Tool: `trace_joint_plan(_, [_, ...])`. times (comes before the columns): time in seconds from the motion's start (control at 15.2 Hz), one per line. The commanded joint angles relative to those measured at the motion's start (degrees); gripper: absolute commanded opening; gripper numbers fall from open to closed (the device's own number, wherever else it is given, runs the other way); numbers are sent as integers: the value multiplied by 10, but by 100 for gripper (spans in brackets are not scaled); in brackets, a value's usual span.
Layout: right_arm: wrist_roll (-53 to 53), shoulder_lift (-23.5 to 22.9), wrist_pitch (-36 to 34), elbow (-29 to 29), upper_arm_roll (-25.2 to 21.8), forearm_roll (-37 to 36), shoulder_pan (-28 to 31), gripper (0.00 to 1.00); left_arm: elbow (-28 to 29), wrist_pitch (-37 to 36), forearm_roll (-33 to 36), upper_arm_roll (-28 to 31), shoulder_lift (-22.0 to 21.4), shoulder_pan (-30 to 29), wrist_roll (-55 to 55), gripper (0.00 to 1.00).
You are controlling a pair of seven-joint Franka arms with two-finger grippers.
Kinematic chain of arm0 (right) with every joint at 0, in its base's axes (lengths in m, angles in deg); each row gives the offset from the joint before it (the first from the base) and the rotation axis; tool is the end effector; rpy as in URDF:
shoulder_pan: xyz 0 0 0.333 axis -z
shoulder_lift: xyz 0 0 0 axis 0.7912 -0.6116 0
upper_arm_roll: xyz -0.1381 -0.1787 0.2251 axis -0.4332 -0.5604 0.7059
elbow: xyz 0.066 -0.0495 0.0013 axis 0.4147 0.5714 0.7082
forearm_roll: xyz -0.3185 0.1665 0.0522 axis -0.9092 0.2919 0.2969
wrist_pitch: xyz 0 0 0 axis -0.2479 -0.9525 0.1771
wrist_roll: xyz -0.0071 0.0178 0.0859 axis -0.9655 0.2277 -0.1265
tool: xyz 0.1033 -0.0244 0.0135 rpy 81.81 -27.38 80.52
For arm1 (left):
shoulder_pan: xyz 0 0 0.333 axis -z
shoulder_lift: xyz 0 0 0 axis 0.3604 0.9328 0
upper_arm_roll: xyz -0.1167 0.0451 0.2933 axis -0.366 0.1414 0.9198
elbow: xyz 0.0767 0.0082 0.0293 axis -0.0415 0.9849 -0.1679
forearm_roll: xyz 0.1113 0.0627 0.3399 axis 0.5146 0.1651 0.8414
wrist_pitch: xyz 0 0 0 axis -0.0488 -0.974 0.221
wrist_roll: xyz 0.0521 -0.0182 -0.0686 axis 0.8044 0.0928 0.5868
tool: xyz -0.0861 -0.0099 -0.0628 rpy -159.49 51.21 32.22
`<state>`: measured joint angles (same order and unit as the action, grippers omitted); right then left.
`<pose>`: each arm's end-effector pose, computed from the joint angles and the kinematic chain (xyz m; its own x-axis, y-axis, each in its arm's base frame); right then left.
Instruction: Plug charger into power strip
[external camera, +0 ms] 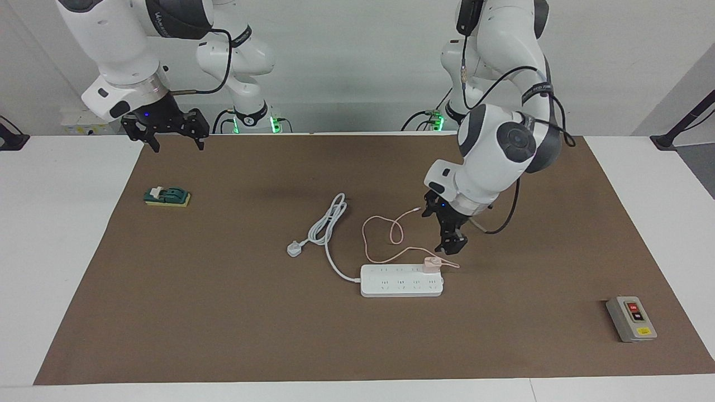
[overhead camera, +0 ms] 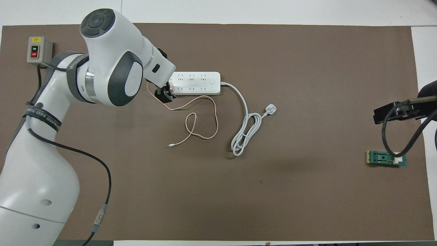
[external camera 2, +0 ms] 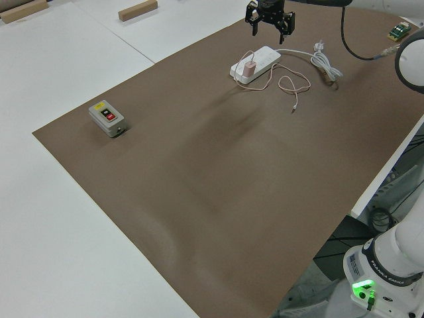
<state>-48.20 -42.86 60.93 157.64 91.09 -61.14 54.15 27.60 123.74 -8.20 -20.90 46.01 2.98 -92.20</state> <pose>0.5028 -0.0006 0.6131 0.9923 0.0724 -0.1008 0.0767 -0.9963 0.0397 0.6000 -0.2466 0.4882 0.2220 -0.9609 0.1655 -0.9703 -0.2010 0.1347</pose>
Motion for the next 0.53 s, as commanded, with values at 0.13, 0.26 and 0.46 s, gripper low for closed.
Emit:
trace_joint_plan(0.13, [9,14,5,15,3,11,10,100,15,-131,-1,26,-97,-36,146,100])
trace_joint_plan(0.26, [8,14,6,15,3,12,9,100,10,-175,17,37,-124,-39,216,100])
trace_joint_plan(0.46, [9,14,5,15,3,11,9,100,15,-237,67,53,-174,-42,310,100])
